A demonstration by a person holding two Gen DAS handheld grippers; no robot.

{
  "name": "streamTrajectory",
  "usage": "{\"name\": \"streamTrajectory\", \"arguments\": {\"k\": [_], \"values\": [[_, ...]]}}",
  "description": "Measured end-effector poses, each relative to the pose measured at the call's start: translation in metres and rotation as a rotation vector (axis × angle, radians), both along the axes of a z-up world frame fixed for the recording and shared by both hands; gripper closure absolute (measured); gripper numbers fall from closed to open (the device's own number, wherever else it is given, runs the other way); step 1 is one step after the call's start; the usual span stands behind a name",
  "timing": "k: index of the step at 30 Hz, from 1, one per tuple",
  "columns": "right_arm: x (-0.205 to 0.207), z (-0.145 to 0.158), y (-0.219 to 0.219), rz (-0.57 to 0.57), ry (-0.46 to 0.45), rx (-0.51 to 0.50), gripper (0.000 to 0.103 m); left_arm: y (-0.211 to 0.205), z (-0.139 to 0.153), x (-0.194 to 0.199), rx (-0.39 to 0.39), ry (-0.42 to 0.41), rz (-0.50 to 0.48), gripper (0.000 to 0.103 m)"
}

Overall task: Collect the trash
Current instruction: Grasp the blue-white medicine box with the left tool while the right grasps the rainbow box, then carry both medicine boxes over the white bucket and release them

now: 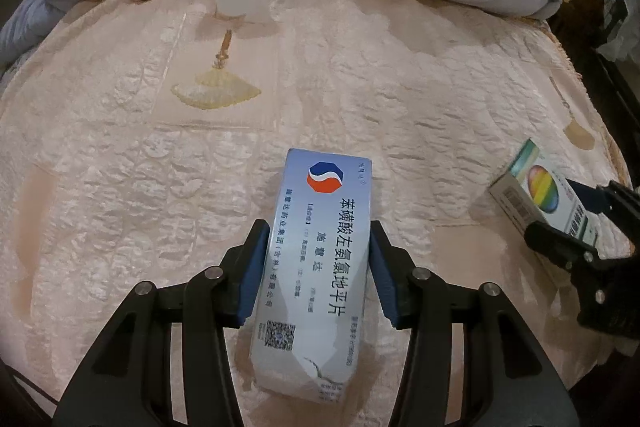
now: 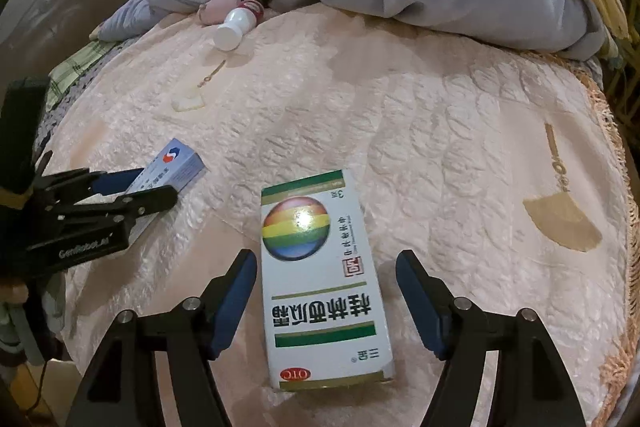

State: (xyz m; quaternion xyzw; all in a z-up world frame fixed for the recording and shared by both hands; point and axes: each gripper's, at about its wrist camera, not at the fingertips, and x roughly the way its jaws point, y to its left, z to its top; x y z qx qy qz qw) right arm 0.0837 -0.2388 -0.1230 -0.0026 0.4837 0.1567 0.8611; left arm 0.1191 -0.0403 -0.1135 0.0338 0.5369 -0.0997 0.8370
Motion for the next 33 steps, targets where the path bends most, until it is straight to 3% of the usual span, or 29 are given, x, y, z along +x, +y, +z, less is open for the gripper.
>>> {"name": "streamTrajectory", "arguments": {"k": [1,2,7,14,33], "values": [[-0.002,0.000,0.001,0.001,-0.014,-0.007,0.049,0.000,-0.001,0.000,0.002,-0.002,0.001,0.056],[-0.004,0.000,0.001,0.002,-0.028,-0.014,0.051,0.000,-0.001,-0.001,0.003,-0.010,0.002,0.056],[-0.014,0.002,-0.002,0.007,-0.037,-0.003,0.051,-0.002,0.005,-0.009,-0.017,-0.026,0.004,0.057],[-0.043,0.031,-0.019,-0.028,-0.090,0.052,0.051,-0.017,0.034,-0.031,-0.027,-0.094,-0.033,0.057],[-0.119,0.067,-0.096,-0.211,-0.172,0.088,0.051,-0.115,0.079,-0.091,-0.042,-0.217,-0.214,0.057]]}}
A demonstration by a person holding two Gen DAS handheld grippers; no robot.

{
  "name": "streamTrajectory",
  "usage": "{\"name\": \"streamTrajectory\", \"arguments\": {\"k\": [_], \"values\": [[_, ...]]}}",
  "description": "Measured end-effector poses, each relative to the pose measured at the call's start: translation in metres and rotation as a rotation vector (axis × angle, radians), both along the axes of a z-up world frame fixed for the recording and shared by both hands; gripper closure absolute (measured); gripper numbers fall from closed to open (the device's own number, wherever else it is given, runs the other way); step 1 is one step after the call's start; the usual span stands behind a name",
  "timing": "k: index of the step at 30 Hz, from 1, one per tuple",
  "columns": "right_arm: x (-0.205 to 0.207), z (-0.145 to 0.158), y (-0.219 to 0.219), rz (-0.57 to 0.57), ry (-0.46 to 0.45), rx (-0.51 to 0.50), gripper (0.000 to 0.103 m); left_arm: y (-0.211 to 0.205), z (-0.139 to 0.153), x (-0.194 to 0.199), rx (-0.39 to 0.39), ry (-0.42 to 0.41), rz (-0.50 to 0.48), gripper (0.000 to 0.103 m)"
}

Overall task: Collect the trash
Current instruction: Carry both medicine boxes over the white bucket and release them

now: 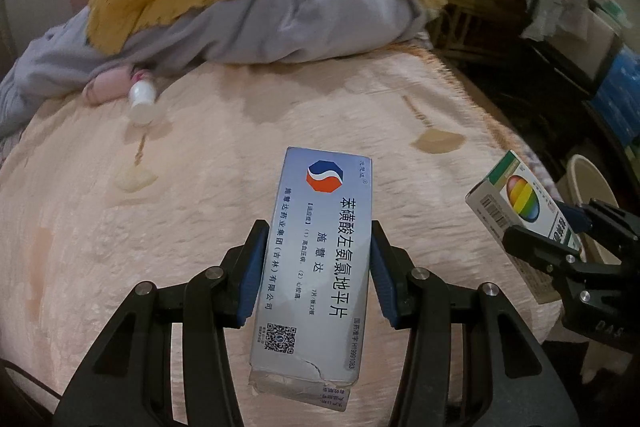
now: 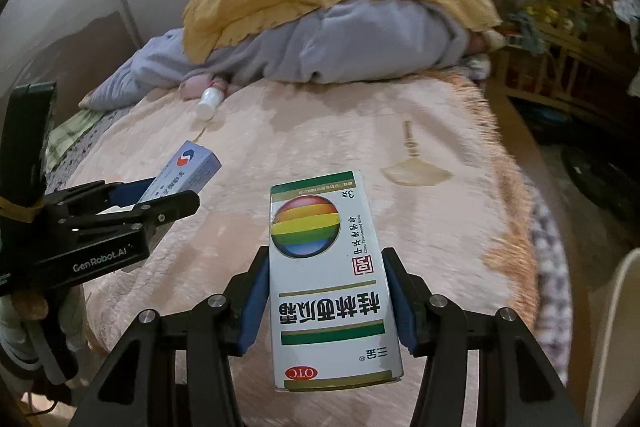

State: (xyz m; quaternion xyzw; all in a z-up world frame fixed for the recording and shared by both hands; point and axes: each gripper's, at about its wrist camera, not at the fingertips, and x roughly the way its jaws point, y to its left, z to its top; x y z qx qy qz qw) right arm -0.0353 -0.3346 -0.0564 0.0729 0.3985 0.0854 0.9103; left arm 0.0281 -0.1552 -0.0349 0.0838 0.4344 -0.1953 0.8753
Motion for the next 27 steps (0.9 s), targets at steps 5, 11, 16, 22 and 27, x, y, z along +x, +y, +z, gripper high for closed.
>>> {"name": "streamTrajectory", "arguments": {"k": [5,11,16,22,27], "values": [[-0.019,0.007,-0.029,-0.061,-0.020,-0.003,0.051,-0.030,0.011,-0.009,0.009,-0.028,-0.057,0.056],[-0.042,0.010,-0.069,-0.141,-0.031,0.005,0.051,-0.072,0.020,-0.019,0.016,-0.047,-0.131,0.056],[-0.060,0.012,-0.101,-0.203,-0.037,0.008,0.051,-0.104,0.025,-0.027,0.025,-0.066,-0.189,0.057],[-0.080,0.015,-0.138,-0.275,-0.040,0.001,0.051,-0.145,0.030,-0.037,0.022,-0.071,-0.254,0.057],[-0.098,0.013,-0.170,-0.340,-0.039,0.002,0.051,-0.180,0.030,-0.050,0.024,-0.071,-0.314,0.056]]}}
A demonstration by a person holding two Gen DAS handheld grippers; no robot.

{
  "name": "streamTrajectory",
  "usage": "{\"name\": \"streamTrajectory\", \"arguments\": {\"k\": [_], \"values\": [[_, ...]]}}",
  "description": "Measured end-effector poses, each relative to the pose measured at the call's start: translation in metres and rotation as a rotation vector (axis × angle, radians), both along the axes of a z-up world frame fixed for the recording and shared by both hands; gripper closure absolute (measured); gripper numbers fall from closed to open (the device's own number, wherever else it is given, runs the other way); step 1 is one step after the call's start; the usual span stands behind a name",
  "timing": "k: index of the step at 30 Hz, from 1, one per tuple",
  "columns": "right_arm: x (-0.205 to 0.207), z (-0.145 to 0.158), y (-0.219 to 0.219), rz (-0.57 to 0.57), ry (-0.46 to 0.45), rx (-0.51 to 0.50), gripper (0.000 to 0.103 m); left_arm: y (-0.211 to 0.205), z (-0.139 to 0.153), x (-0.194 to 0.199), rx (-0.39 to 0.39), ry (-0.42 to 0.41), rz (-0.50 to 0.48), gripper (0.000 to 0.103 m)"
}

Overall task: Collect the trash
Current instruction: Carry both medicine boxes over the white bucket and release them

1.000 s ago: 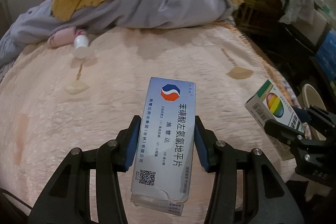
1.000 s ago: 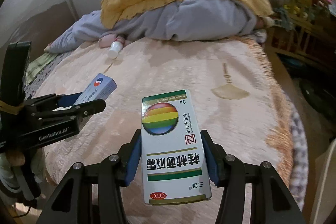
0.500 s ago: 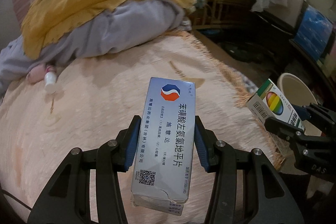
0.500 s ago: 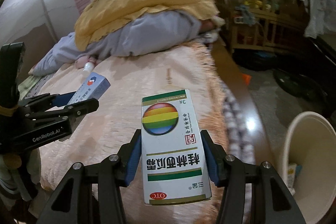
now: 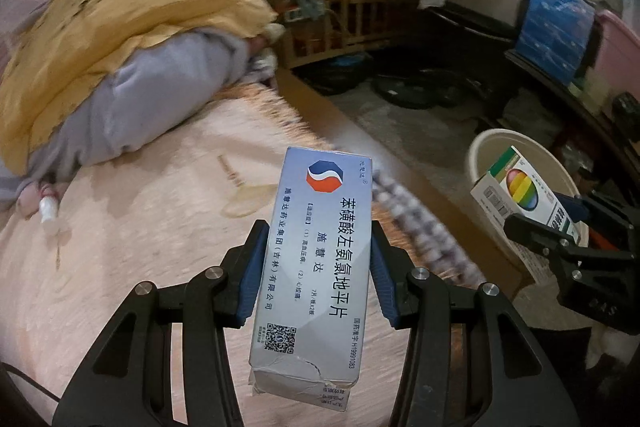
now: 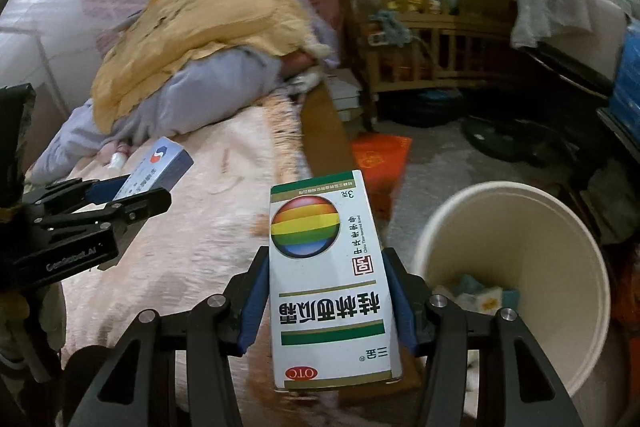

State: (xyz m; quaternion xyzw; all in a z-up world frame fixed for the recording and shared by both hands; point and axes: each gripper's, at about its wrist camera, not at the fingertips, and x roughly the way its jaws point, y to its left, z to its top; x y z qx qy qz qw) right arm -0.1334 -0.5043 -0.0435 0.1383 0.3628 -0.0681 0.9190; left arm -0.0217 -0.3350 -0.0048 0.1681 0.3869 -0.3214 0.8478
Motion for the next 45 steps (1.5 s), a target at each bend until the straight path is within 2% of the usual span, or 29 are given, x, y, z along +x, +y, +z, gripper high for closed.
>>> {"name": "streamTrajectory", "arguments": {"k": [11,22,36,45], "values": [[-0.040,-0.018,-0.069,-0.135,0.026,0.025,0.051,-0.074,-0.006,-0.026,0.000,0.016,-0.112,0.056],[-0.064,-0.042,-0.122,-0.241,0.045,0.074,0.051,-0.133,-0.018,-0.040,-0.031,0.084,-0.190,0.057],[-0.081,-0.062,-0.163,-0.342,0.070,0.117,0.051,-0.191,-0.042,-0.052,-0.055,0.179,-0.265,0.056],[-0.087,-0.072,-0.177,-0.379,0.084,0.140,0.051,-0.205,-0.048,-0.051,-0.080,0.225,-0.282,0.056]]}}
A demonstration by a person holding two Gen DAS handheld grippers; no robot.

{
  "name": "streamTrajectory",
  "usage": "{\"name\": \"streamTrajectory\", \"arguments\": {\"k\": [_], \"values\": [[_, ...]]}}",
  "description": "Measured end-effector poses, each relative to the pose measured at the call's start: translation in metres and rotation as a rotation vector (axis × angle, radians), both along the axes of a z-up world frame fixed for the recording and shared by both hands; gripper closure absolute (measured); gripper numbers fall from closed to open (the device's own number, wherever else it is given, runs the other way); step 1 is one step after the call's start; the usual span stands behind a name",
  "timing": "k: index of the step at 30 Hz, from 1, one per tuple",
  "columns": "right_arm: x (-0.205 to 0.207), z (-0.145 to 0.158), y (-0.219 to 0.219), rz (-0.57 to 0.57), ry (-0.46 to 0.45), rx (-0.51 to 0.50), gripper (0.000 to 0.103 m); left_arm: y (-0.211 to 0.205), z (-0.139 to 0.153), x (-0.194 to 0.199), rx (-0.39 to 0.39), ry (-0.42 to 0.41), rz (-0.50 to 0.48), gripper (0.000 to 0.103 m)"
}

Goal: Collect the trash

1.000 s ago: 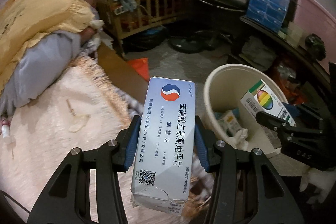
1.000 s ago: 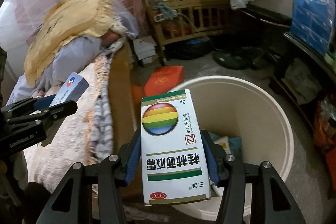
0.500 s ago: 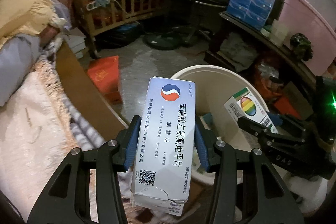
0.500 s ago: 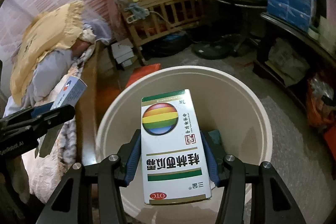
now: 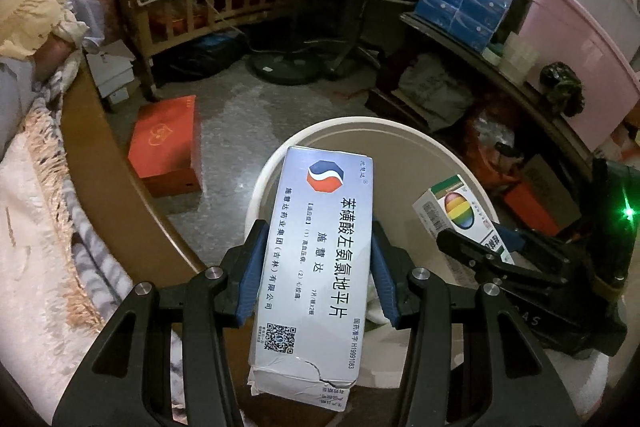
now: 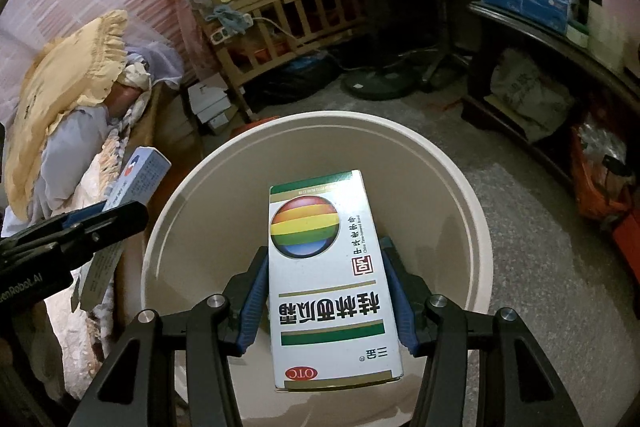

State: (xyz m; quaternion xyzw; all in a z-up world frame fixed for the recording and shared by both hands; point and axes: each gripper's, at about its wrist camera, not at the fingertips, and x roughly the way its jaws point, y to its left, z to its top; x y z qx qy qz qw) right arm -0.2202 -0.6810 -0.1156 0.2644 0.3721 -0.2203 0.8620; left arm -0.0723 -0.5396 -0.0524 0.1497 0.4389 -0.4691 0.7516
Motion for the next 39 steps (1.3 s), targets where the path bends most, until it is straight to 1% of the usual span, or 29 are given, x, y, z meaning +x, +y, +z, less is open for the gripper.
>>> {"name": "streamTrajectory", "arguments": {"k": [3,4,5,6,10,12,14,17,22,25,30,34,37,39], "values": [[0.000,0.000,-0.001,-0.009,-0.006,0.002,0.051,0.001,0.001,0.001,-0.013,0.011,-0.005,0.055],[-0.001,0.000,-0.002,-0.012,-0.006,0.001,0.051,0.001,0.002,0.001,-0.017,0.011,-0.006,0.052],[0.000,0.000,-0.002,-0.014,-0.006,0.000,0.050,0.003,0.003,0.001,-0.025,0.010,-0.006,0.045],[0.001,0.000,-0.002,-0.019,-0.006,0.001,0.050,0.004,0.003,0.001,-0.032,0.011,-0.005,0.040],[-0.003,0.003,0.000,-0.035,-0.024,0.002,0.041,0.009,0.008,0.002,-0.041,0.015,-0.003,0.039],[-0.006,0.007,0.001,-0.039,-0.028,-0.010,0.040,0.013,0.011,0.002,-0.038,0.006,0.003,0.039],[-0.008,0.014,0.005,-0.037,-0.039,-0.034,0.040,0.021,0.016,0.000,-0.040,-0.022,0.021,0.039],[-0.011,0.028,0.015,-0.037,-0.058,-0.074,0.040,0.037,0.027,-0.006,-0.058,-0.076,0.037,0.039],[-0.020,0.061,0.042,-0.041,-0.119,-0.166,0.039,0.067,0.053,-0.025,-0.094,-0.227,0.066,0.039],[-0.027,0.080,0.059,-0.050,-0.156,-0.213,0.034,0.082,0.065,-0.032,-0.130,-0.255,0.074,0.040],[-0.038,0.110,0.083,-0.064,-0.198,-0.294,0.033,0.107,0.086,-0.042,-0.185,-0.297,0.093,0.039],[-0.047,0.132,0.100,-0.078,-0.234,-0.348,0.029,0.129,0.099,-0.046,-0.233,-0.310,0.126,0.039],[-0.051,0.145,0.109,-0.087,-0.251,-0.387,0.026,0.141,0.106,-0.047,-0.256,-0.316,0.145,0.040],[-0.053,0.151,0.115,-0.091,-0.255,-0.404,0.026,0.146,0.110,-0.047,-0.264,-0.321,0.152,0.039]]}}
